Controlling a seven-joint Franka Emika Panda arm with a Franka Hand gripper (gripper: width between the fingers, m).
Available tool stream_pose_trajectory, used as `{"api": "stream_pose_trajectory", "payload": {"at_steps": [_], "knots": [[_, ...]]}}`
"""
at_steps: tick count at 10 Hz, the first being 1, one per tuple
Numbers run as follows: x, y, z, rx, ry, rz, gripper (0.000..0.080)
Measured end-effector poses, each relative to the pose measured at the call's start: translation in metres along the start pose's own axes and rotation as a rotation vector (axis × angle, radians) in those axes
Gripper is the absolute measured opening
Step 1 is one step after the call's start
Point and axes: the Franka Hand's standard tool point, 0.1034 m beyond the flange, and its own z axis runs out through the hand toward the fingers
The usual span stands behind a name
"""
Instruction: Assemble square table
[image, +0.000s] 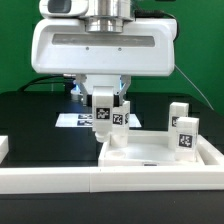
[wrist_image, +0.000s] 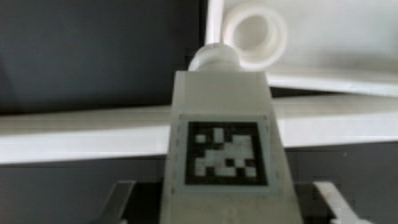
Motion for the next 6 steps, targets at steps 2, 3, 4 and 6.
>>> {"api": "stream_pose_trajectory", "payload": {"at_steps": [2, 3, 4, 6], "knots": [[0.002, 0.004, 0.001, -0.041, 0.171, -0.011, 0.029], [0.002, 0.003, 0.0, -0.054, 0.237, -0.016, 0.029], [0.001, -0.002, 0.0, -0.047, 0.234, -0.009, 0.029], [0.0, -0.013, 0.001, -0.038, 0.233, -0.011, 0.029]]}}
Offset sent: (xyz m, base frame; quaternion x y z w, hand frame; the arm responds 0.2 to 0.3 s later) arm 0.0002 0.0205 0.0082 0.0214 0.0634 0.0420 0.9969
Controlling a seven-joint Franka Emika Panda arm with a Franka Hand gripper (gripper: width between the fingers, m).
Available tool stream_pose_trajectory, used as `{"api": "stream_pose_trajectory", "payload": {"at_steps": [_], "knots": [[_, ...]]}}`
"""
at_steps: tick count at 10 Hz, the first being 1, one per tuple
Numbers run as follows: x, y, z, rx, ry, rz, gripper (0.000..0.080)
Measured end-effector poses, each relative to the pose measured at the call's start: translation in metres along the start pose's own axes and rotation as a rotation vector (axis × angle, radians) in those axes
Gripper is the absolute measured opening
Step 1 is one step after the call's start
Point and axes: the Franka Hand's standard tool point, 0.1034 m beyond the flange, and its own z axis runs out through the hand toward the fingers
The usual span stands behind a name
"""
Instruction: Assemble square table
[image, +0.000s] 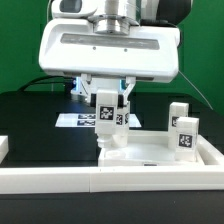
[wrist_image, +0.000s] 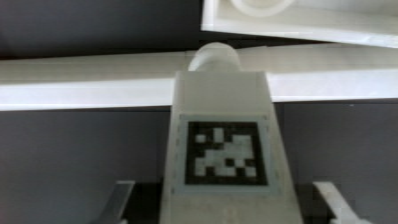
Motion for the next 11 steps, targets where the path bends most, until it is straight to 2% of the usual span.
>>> {"api": "stream_pose_trajectory", "payload": {"at_steps": [4, 7, 11], "knots": [[-0.001, -0.003, 0.001, 0.001, -0.001, 0.008, 0.029], [-0.013, -0.01, 0.002, 0.002, 0.013, 0.001, 0.029], [-0.021, -0.008, 0.005, -0.004, 0.012, -0.002, 0.029]]}}
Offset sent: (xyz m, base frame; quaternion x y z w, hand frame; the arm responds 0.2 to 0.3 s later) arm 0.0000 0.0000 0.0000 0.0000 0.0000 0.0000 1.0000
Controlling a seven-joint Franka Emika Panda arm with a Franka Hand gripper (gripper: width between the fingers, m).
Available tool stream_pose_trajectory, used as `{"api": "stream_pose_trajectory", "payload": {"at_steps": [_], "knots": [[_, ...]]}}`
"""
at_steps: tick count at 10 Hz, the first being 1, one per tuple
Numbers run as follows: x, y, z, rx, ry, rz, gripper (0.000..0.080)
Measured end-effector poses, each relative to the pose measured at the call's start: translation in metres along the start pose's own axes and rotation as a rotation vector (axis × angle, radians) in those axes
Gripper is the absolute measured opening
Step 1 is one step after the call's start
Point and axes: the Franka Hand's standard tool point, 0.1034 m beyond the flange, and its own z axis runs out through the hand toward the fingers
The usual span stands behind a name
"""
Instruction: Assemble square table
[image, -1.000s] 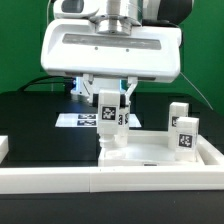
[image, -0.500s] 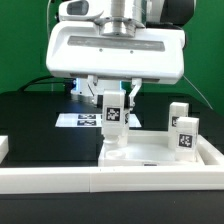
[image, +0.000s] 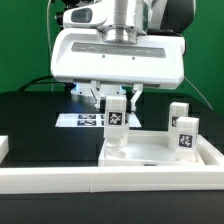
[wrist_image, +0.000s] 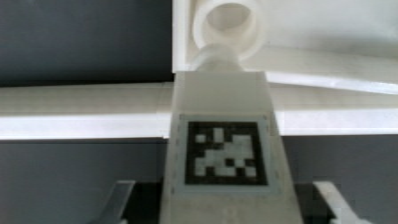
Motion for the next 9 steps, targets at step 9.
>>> {"api": "stream_pose_trajectory", "payload": {"at_steps": [9], "knots": [[-0.015, -0.003, 0.003, -0.008, 0.019, 0.001, 0.029]]}}
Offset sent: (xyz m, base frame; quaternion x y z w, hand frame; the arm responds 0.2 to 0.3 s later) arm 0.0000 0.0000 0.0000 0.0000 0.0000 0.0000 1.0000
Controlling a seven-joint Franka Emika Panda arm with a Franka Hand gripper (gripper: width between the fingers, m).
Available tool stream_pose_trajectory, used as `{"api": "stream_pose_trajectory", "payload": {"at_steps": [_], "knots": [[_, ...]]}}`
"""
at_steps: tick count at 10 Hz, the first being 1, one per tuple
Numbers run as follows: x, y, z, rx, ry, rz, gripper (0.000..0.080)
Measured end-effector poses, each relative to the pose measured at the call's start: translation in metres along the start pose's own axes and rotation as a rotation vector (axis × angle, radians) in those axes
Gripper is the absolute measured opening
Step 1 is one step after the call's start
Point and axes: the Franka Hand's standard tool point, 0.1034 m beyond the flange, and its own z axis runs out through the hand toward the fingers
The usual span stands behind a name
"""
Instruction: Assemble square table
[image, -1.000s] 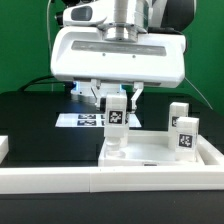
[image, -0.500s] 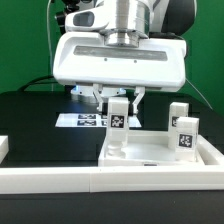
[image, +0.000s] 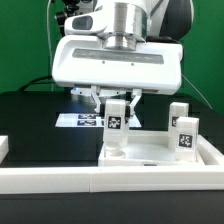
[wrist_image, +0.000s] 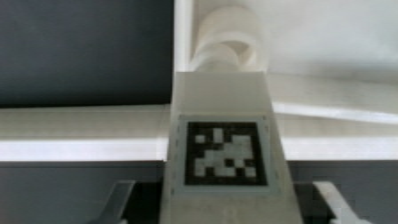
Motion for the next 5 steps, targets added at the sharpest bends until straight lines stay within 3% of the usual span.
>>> {"api": "stream_pose_trajectory", "payload": {"at_steps": [5], "knots": [[-0.0006, -0.0033, 0.0009, 0.001, 0.005, -0.008, 0.029]]}}
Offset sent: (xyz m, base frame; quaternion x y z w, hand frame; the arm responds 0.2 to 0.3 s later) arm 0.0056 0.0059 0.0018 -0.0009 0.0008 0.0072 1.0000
